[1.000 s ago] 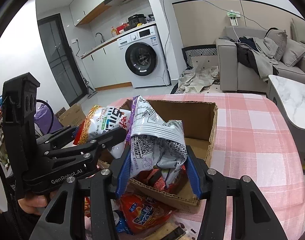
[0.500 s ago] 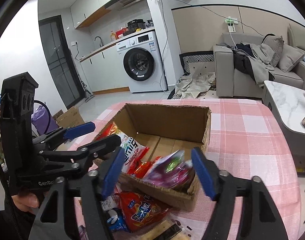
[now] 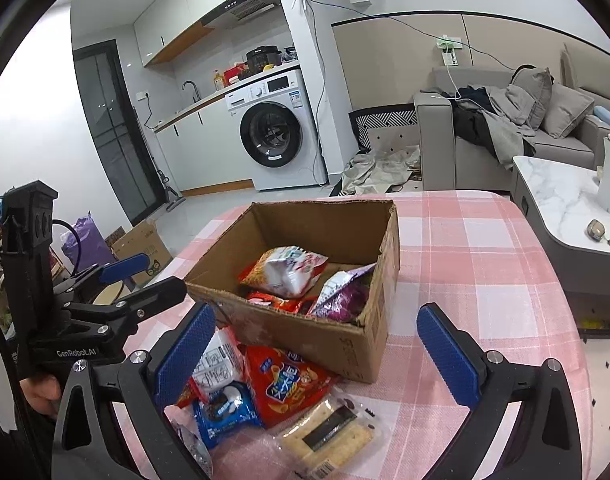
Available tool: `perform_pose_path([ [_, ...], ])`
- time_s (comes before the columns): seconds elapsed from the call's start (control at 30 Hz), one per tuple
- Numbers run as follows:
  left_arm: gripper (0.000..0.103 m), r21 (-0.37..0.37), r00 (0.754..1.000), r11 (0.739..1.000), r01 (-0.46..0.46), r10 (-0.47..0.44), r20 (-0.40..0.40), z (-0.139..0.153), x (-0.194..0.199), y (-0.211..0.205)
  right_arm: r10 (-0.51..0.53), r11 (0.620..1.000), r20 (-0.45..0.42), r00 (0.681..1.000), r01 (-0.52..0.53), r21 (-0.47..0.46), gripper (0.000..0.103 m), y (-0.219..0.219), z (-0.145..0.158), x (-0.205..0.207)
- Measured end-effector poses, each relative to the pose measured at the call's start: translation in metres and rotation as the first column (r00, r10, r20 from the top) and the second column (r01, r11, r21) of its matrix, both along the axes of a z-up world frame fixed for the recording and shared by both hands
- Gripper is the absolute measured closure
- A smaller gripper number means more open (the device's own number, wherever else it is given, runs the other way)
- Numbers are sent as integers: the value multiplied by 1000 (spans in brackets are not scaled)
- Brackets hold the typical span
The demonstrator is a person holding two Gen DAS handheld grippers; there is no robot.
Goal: Organize snacks
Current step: 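Open both grippers to drop the bags into the box, then move both tools back toward the remaining snacks on the table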
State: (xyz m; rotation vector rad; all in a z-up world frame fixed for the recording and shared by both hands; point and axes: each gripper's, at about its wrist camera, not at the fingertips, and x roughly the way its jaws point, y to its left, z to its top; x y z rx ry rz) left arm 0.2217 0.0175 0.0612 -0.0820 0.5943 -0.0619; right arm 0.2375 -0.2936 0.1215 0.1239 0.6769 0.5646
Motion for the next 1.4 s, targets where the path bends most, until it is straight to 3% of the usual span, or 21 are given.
perform_pose_path([
  [0.37, 1, 4, 998, 999, -54, 54, -27, -14, -54, 34, 1, 999, -6, 1000, -2, -39, 0, -5, -5, -29],
  [0.7, 1, 22, 997, 998, -58, 60, -53, -25, -88, 36, 2, 996, -46, 999, -7, -91, 0, -12, -18, -48],
  [1.07, 1, -10, 995, 999, -40, 39, -97, -39, -103, 23, -7, 990, -120, 993, -10, -140, 0, -21, -46, -57],
  [1.4, 1, 15, 992, 1000, -13, 15, -122, -52, -103, 17, -5, 976, -193, 981, -37, -214, 0, -20, -70, -55],
])
